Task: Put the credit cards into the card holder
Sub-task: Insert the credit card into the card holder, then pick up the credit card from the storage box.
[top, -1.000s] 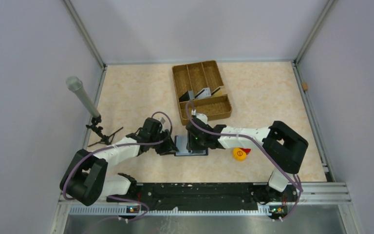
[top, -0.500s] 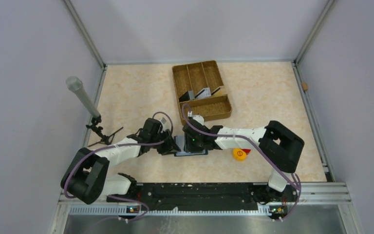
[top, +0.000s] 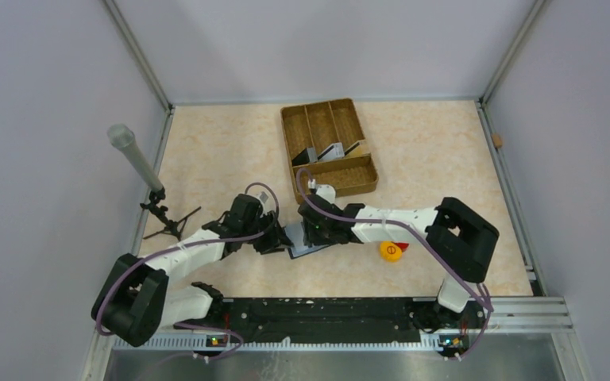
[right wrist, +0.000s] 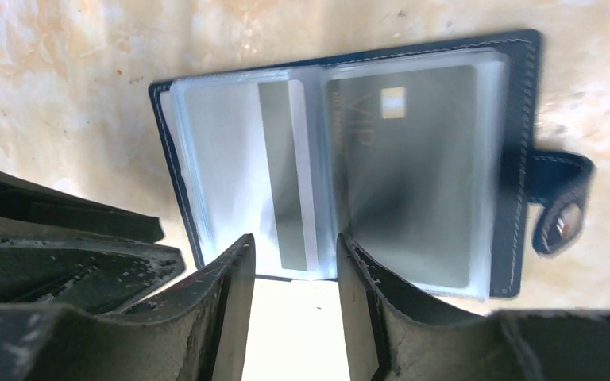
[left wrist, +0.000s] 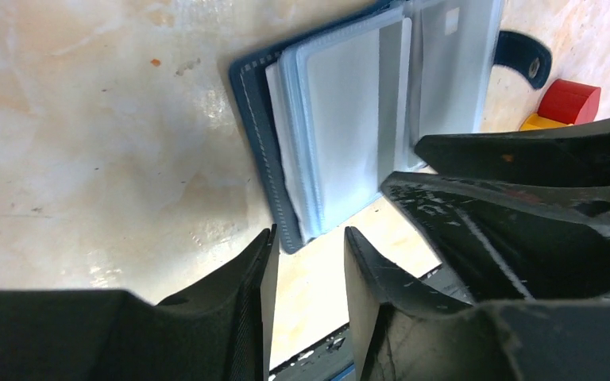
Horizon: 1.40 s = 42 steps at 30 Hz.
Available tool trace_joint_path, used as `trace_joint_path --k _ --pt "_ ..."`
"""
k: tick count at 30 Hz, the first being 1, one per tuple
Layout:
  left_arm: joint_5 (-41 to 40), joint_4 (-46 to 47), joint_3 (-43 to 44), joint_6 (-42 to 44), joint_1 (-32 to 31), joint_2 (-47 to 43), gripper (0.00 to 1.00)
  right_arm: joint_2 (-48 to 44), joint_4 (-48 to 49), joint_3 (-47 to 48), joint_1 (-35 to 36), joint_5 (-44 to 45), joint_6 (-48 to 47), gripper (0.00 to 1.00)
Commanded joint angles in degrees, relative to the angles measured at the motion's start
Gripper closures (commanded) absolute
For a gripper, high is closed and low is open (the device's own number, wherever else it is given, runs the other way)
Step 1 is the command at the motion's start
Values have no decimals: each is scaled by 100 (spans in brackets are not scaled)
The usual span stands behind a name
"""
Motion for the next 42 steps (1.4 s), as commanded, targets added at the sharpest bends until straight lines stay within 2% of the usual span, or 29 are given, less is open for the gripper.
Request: trace_joint_path --k 1,9,17,32,42 --pt "-243 -313 222 177 -29 -296 59 -700 -396 89 90 659 -334 54" --pt "-166 -215 233 102 -27 -315 54 -1113 -760 -231 -202 943 -718 37" --pt "-183 -143 180 -4 -24 -277 54 -1150 -254 -731 -839 282 -1086 35" --pt "-333 327 40 -86 -15 94 59 -1263 1400 -1916 -1764 -1911 -682 52" --pt "-329 727 -36 -87 -18 432 64 -1039 2218 -2280 -1802 -2310 -234 66"
